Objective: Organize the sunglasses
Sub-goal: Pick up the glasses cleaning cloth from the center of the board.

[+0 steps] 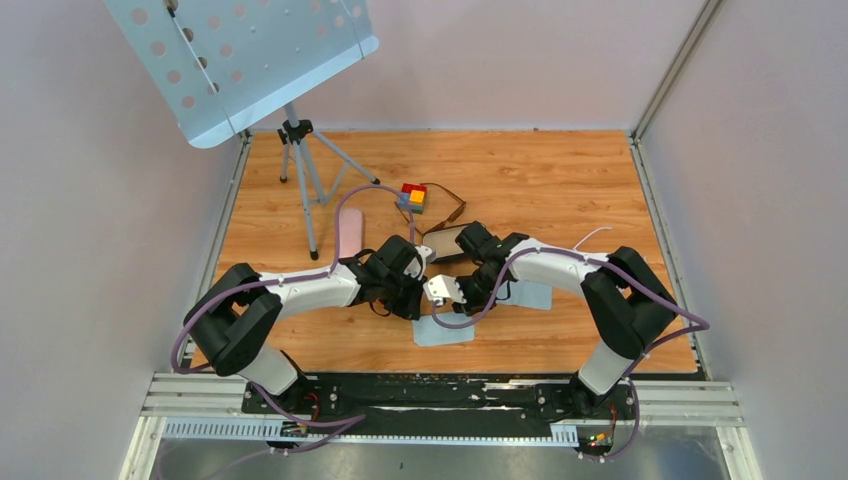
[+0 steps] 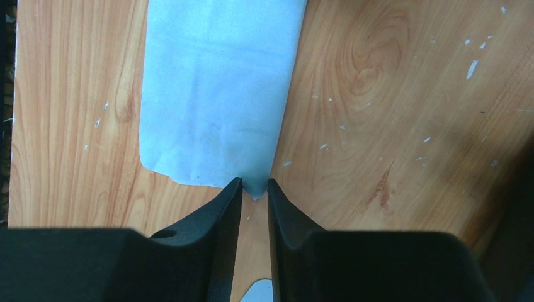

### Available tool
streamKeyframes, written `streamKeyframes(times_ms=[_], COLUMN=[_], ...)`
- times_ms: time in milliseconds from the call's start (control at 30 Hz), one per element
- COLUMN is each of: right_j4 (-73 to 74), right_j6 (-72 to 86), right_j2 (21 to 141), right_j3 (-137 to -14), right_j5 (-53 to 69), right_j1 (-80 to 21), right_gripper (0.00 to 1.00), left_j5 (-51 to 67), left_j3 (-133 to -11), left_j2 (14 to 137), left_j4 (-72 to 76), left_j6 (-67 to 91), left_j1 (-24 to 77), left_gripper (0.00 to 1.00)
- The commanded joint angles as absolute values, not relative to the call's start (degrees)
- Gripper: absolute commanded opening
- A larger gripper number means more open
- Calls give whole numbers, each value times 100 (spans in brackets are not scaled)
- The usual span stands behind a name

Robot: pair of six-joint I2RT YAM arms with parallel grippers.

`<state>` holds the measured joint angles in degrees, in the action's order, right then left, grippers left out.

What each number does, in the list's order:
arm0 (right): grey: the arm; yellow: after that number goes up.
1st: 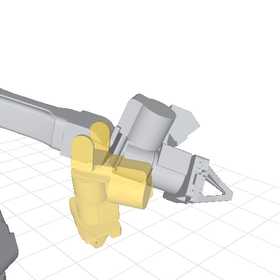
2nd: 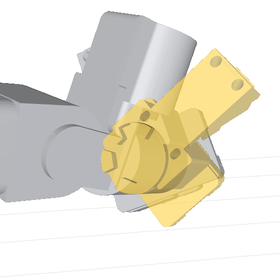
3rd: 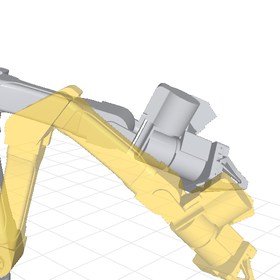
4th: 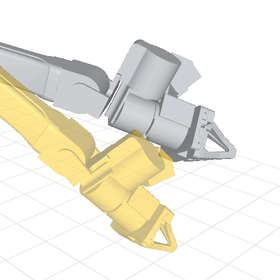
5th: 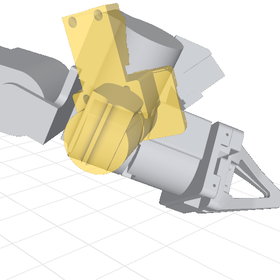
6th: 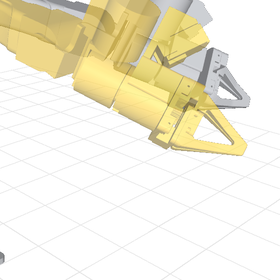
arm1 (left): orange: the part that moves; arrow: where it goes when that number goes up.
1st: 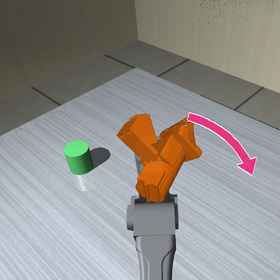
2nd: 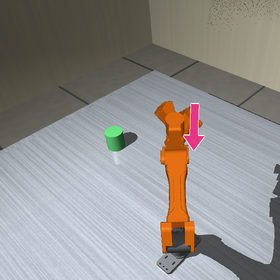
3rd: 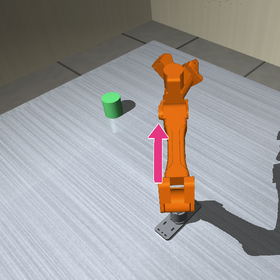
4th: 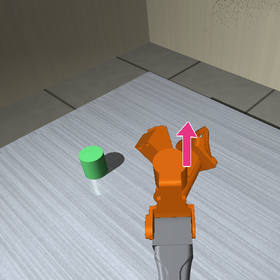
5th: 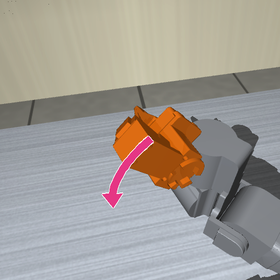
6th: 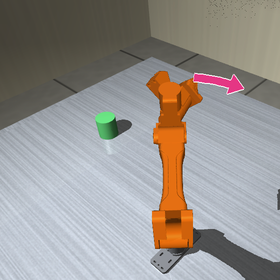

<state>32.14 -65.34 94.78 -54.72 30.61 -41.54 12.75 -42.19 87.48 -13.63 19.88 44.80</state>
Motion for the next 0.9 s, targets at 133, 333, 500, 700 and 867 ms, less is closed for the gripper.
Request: streamKeyframes(times_ms=[133,333,500,700,867], right_j4=[3384,3393,3391,3411,3600], right_j6=[-6388,-6349,-6333,-6361,-6556], right_j2=[9598,9458,9472,9677,9634], right_j3=[-5634,-5635,-5683,-5711,-5628], right_j5=[2994,3012,3067,3060,3048], right_j1=[-4185,-4180,-4184,-4192,-4227], right_gripper=[27,29,30,27,25], left_j5=[1151,1163,1205,1310,1355], left_j3=[-4118,-4088,-4100,-4096,-4104], left_j2=[8779,8698,8755,8844,8896], left_j4=[-1779,-1837,-1823,-1819,-1780], left_j6=[1880,1869,1865,1857,1857], left_j1=[4447,4447,4447,4447,4447], left_gripper=[24,27,27,21,17])
